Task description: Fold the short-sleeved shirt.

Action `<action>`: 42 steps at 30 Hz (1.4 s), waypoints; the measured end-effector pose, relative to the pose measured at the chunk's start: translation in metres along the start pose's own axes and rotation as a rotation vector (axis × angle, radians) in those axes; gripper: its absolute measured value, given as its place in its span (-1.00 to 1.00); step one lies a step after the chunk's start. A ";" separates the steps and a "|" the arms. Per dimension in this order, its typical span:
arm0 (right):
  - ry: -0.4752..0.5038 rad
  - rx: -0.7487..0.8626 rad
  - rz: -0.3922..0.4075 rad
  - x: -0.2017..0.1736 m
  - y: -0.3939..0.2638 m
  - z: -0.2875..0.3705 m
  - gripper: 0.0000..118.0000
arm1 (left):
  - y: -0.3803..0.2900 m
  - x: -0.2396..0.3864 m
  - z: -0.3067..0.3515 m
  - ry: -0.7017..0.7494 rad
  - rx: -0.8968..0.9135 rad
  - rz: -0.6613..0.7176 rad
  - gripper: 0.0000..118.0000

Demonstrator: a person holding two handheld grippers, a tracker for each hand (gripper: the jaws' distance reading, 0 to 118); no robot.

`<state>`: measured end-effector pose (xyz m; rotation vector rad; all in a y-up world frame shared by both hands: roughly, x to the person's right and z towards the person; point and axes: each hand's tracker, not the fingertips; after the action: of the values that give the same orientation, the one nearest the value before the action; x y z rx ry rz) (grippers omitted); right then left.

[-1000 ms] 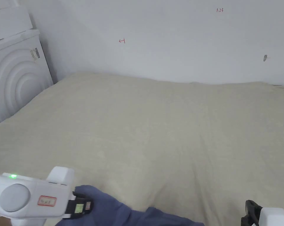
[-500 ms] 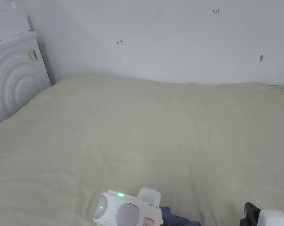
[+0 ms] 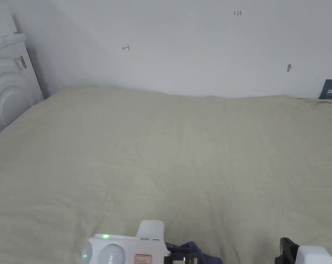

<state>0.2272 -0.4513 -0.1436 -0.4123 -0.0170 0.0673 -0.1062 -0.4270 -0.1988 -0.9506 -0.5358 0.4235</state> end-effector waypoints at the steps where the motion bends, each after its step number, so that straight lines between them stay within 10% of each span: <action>1: 0.001 0.000 -0.004 0.001 0.000 0.000 -1.00 | 0.001 -0.007 0.011 -0.021 0.015 0.006 0.09; 13: -0.001 0.004 -0.021 0.004 0.004 0.005 -1.00 | -0.021 -0.047 -0.050 -0.260 -0.034 0.172 -0.98; 27: -0.022 -0.024 -0.013 0.009 -0.005 0.012 -1.00 | -0.027 -0.032 -0.123 -0.184 -0.172 0.158 -1.00; 42: 0.182 -0.088 -0.033 -0.066 -0.005 0.021 -1.00 | -0.048 -0.065 0.054 0.134 0.288 0.024 -1.00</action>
<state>0.1611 -0.4517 -0.1229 -0.5051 0.1534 -0.0038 -0.1849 -0.4535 -0.1490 -0.7023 -0.3306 0.4414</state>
